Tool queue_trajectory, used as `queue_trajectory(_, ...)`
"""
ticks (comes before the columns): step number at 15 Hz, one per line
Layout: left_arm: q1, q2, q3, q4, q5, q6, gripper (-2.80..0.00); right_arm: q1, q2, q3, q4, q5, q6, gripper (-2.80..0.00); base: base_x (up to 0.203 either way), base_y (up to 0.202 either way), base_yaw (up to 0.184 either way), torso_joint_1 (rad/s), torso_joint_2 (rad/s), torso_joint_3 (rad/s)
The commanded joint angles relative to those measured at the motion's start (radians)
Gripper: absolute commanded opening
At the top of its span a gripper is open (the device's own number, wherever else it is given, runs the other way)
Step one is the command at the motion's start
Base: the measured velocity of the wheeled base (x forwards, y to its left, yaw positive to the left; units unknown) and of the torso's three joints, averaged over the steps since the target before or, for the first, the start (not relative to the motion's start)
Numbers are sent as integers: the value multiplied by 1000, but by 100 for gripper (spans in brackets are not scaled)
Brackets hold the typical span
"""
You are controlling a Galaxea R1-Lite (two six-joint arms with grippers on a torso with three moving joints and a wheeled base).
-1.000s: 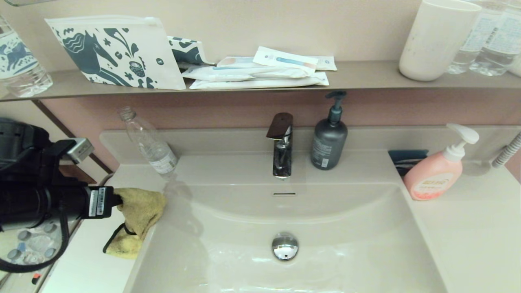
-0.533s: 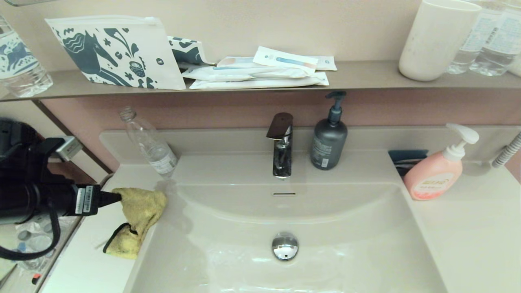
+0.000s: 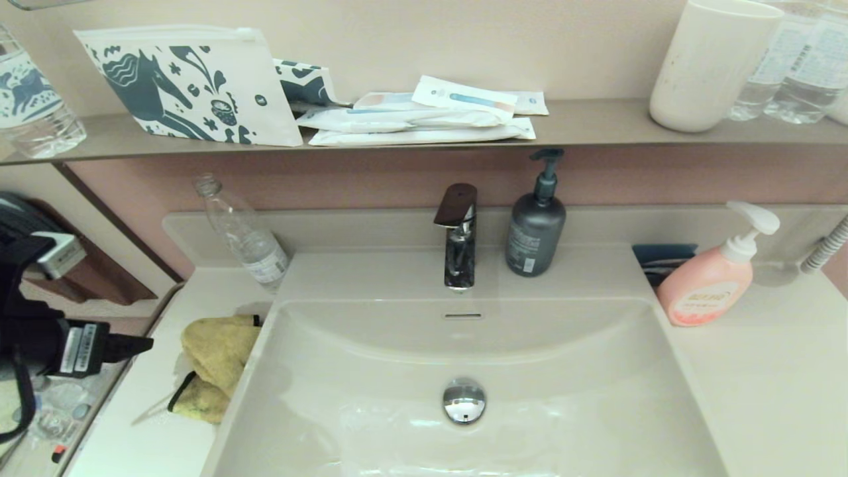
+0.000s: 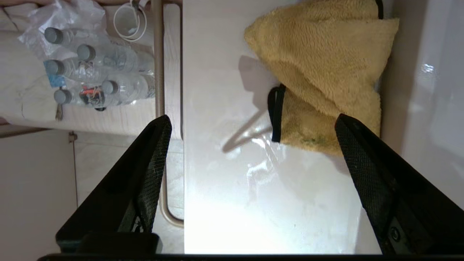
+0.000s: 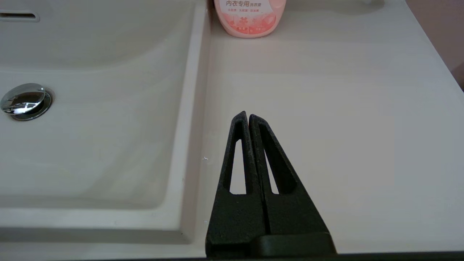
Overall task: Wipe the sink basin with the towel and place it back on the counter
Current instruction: Wipe the sink
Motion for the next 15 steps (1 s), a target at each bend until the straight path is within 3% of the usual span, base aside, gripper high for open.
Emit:
queue_trajectory(1, 5, -76, -1, 33, -5, 4, 0, 0, 0, 1, 0, 0, 0, -280, 0, 0, 0, 0, 0, 0)
queue_trajectory(5, 4, -151, 4, 115, -42, -3, 0, 0, 0, 0, 0, 0, 0, -280, 0, 0, 0, 0, 0, 0)
queue_trajectory(6, 4, -164, 13, 122, -46, -14, -280, 0, 0, 0, 0, 0, 0, -280, 0, 0, 0, 0, 0, 0)
queue_trajectory(12, -1, -187, 42, 110, -122, -64, -280, 0, 0, 1, 0, 0, 0, -280, 0, 0, 0, 0, 0, 0)
queue_trajectory(15, -138, -204, 43, 110, -138, -189, -280, 0, 0, 1, 0, 0, 0, -280, 0, 0, 0, 0, 0, 0)
